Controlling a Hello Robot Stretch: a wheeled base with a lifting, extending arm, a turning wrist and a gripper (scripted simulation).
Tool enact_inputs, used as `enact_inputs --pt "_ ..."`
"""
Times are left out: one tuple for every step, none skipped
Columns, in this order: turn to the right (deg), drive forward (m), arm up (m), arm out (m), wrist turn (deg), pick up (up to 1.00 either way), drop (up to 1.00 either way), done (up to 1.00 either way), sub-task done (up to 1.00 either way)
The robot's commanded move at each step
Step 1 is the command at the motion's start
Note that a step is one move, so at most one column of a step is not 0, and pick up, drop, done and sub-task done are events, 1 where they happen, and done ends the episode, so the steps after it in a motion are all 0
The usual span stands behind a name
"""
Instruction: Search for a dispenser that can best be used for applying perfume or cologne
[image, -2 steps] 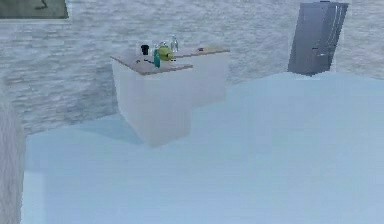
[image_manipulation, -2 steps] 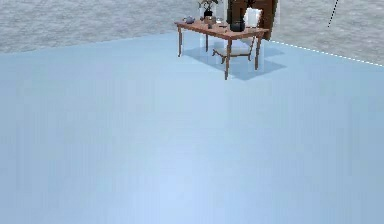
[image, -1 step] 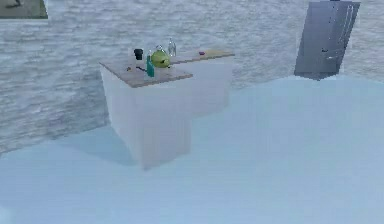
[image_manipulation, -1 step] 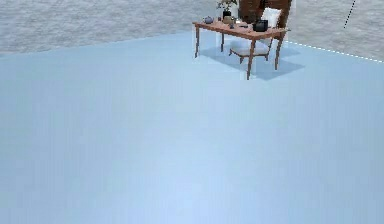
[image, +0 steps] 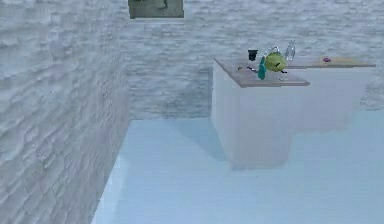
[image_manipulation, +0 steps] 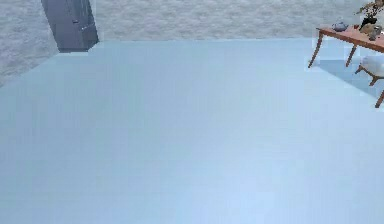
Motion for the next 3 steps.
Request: enact_inputs --pt "0.0 0.5 0.0 0.0 0.0 0.0 0.0 0.0 0.0" --pt "-6.0 0.0 0.0 0.0 0.0 0.0 0.0 0.0 0.0" --pt "0.0 0.85 0.0 0.0 0.0 0.0 0.0 0.0 0.0"
